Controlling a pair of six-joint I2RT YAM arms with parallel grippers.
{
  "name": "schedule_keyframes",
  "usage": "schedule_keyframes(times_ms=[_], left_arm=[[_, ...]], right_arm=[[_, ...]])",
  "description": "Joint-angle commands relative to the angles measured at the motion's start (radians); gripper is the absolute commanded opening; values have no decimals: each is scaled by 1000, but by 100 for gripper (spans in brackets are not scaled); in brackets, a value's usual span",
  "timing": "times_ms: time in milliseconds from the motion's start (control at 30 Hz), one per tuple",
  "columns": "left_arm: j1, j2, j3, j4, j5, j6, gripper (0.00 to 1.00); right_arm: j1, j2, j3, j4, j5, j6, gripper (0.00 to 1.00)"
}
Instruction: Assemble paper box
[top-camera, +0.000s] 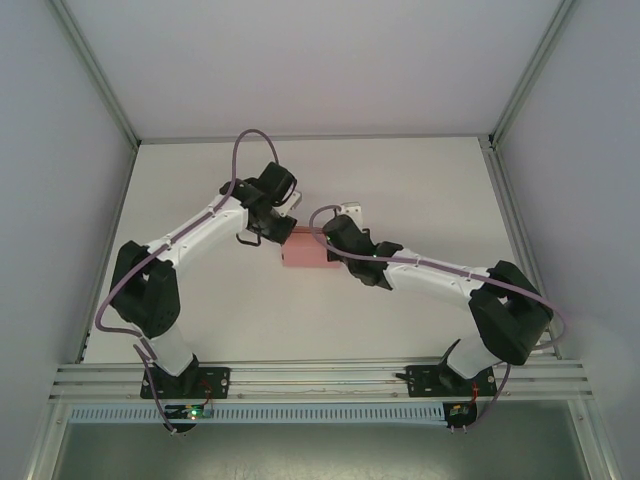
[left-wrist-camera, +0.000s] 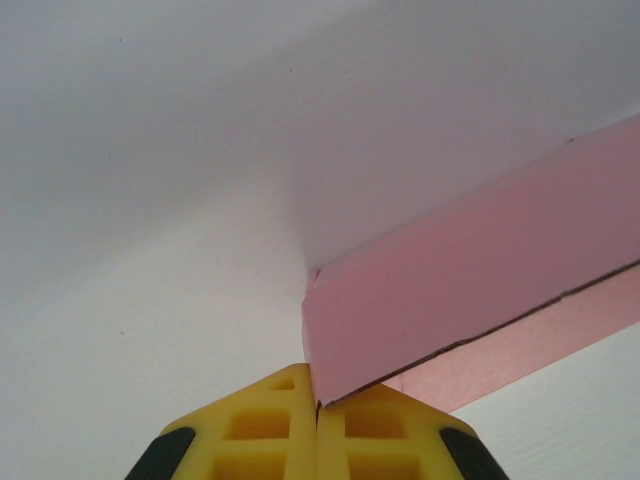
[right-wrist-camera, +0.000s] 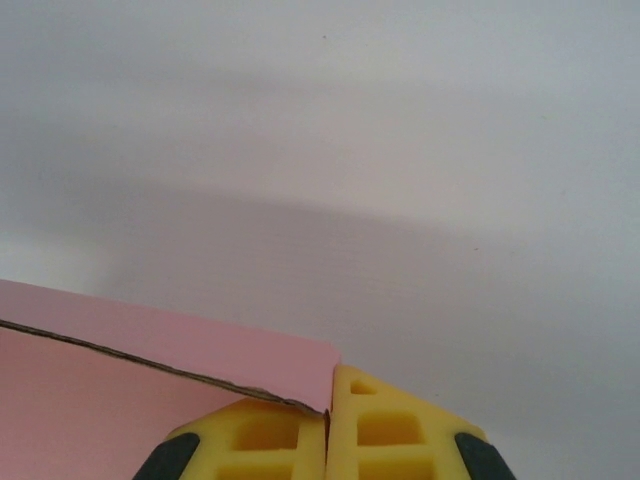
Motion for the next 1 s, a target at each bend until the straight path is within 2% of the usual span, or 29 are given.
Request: schedule_keyframes(times_ms=[0,67,167,367,633,767,867,967], left_arm=[[8,41,99,-108,68,-102,0],[15,60,162,-181,37,-129,0],[33,92,237,-264,130,-168,0],[53,162,325,-400,173,-186,0],[91,187,336,-357,361,-287,0],[92,195,355,-387,288,-280,0],[87,166,259,-310,353,-261,0],[67,132,155,-264,251,-211,0]], right_arm=[[53,54,-8,-135,53,1,0],[68,68,-2,-150,78,1,0],[86,95,-1,-146,92,9,0],[102,139,-4,-129,113,15,0],[119,176,4,-135,140,16,0],[124,170,-6,-137,155,20,0],[124,163,-13,-134,162,23,0],[124,147,-39,-90,144,23,0]])
